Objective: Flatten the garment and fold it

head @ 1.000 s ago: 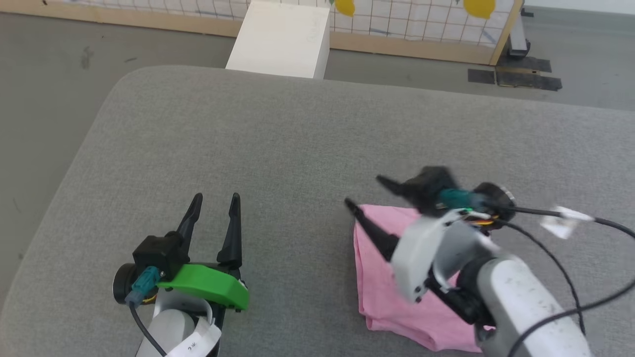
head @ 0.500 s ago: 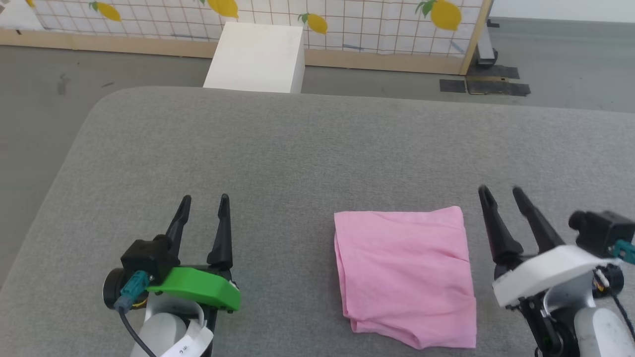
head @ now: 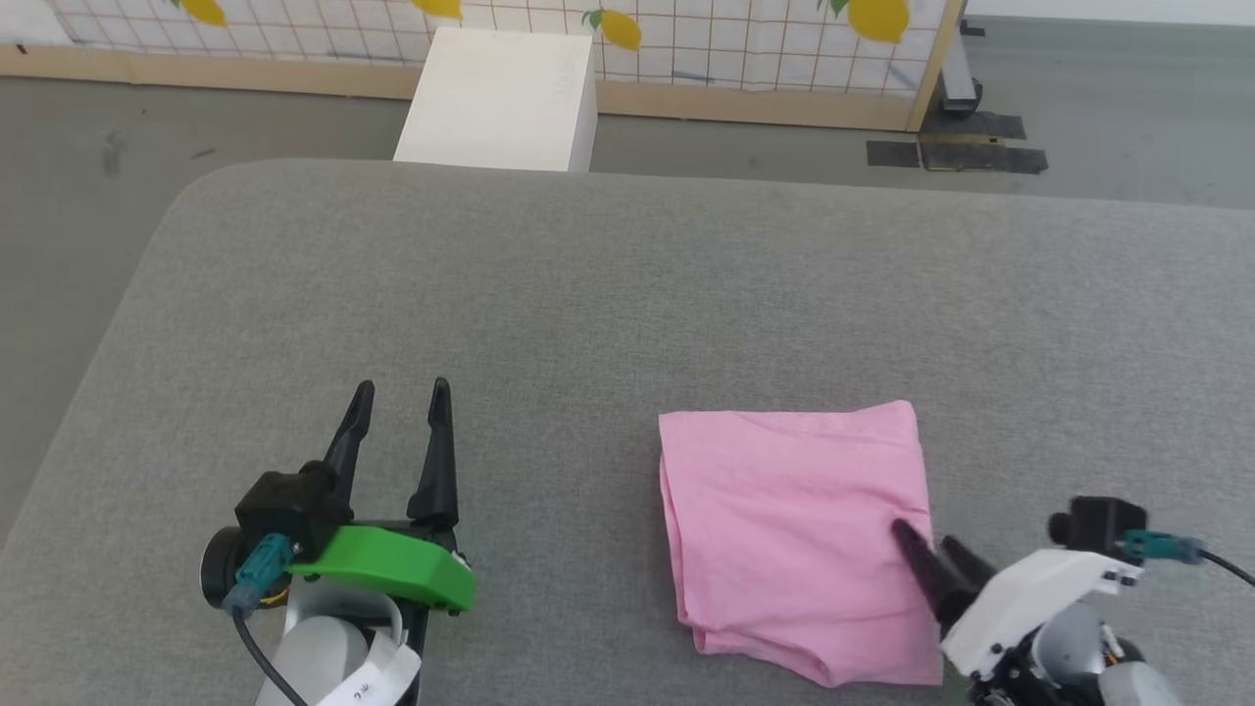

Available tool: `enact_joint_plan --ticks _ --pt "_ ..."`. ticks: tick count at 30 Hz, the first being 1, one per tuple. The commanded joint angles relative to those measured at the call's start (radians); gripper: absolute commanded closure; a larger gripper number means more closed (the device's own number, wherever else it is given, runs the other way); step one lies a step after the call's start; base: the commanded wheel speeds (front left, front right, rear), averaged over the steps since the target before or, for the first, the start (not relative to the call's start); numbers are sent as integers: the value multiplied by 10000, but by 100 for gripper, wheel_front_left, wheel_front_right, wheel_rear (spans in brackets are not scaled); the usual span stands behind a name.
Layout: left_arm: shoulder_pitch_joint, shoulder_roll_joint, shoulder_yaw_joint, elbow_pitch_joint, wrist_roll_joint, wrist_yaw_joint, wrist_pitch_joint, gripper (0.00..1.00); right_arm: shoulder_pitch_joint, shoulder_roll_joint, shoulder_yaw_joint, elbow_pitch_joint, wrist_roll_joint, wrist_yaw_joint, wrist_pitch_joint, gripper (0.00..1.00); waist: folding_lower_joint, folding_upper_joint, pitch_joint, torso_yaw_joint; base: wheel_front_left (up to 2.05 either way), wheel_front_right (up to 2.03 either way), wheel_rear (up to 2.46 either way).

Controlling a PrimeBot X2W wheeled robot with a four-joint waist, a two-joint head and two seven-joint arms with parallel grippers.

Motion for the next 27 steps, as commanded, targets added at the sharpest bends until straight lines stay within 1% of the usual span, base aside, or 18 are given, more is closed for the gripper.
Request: enact_joint_plan --ticks 1,6,10,11,12,14,15,18,20,22,24,26,27 --pt "57 -20 -31 -43 -43 34 -38 0 -311 25 93 195 27 -13 173 0 0 0 83 79 0 0 0" --pt "26 -20 -116 -41 -68 47 -38 0 -738 25 351 1137 488 -13 797 0 0 0 168 216 0 0 0" --pt "16 -20 -177 -34 -87 75 -38 0 -987 25 788 1723 1048 -13 1370 0 0 0 179 291 0 0 0" --pt "19 -20 -179 -33 -89 84 -38 0 -1040 25 890 1815 1059 -13 1460 9 0 0 175 297 0 0 0" --pt "24 -20 -178 -34 -90 92 -38 0 -1077 25 923 1875 1042 -13 1483 47 0 0 172 295 0 0 0" --pt "43 -20 -172 -36 -93 115 -38 0 -1151 25 974 1953 900 -13 1499 87 0 0 169 273 0 0 0" --pt "58 -20 -158 -42 -89 127 -38 0 -1181 25 976 1964 787 -13 1504 100 0 0 164 237 0 0 0" --pt "85 -20 -110 -63 -89 144 -38 0 -1262 25 951 1815 407 -13 1484 100 0 0 167 86 0 0 0" --pt "104 -20 -76 -97 -80 155 -38 0 -1349 25 949 1574 -202 -13 1501 100 0 0 178 -94 0 0 0" --pt "133 -20 -21 -137 -43 150 -38 0 -1493 25 990 1201 -1067 -13 1624 100 0 0 217 -370 0 0 0" --pt "151 -20 37 -174 13 127 -38 0 -1672 15 1038 774 -2227 -13 1854 100 0 0 274 -710 0 0 0" --pt "143 -20 93 -229 76 105 -38 0 -1886 -120 1176 317 -3267 -13 2117 100 0 0 382 -1118 0 0 0" --pt "119 -20 100 -269 108 91 -38 0 -2019 -294 1301 82 -3783 -13 2257 100 0 0 454 -1349 0 0 0"
